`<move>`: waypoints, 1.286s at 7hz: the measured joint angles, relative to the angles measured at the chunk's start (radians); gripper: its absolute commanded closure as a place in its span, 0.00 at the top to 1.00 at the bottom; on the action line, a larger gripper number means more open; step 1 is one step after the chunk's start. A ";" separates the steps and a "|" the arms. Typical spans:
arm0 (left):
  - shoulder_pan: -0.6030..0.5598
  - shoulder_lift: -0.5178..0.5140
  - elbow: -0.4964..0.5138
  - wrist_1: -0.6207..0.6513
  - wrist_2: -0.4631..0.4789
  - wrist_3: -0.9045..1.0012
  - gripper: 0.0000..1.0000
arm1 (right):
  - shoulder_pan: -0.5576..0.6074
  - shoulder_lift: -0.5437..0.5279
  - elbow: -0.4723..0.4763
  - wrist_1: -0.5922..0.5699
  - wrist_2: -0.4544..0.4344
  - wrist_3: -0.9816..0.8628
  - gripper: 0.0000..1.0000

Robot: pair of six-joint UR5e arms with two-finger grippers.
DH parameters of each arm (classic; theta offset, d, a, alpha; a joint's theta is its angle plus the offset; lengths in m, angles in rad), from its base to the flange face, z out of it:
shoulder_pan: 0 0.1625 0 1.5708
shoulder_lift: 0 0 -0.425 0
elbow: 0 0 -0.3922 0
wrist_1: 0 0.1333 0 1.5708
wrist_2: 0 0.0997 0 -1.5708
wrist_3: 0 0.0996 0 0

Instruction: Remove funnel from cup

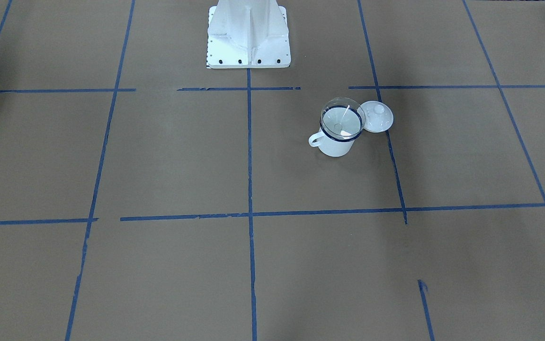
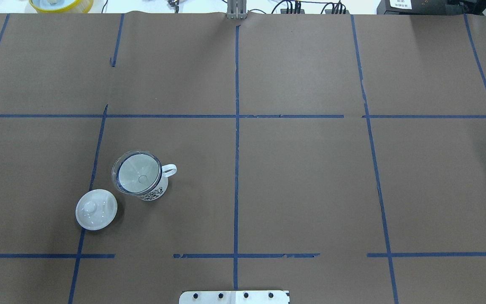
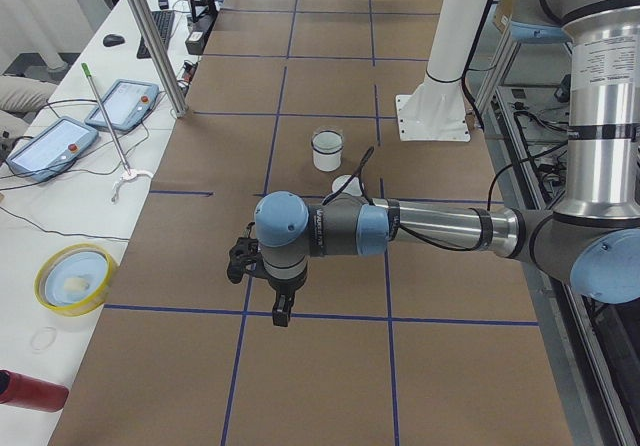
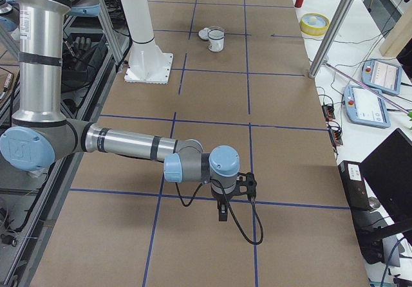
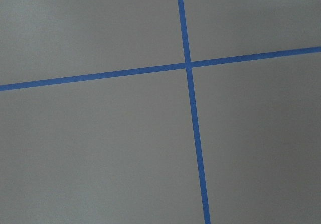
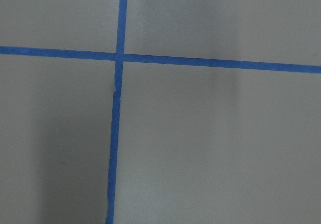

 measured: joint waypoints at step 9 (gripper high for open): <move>0.003 -0.204 -0.076 -0.115 -0.067 -0.207 1.00 | 0.000 0.000 0.000 0.000 0.000 0.000 1.00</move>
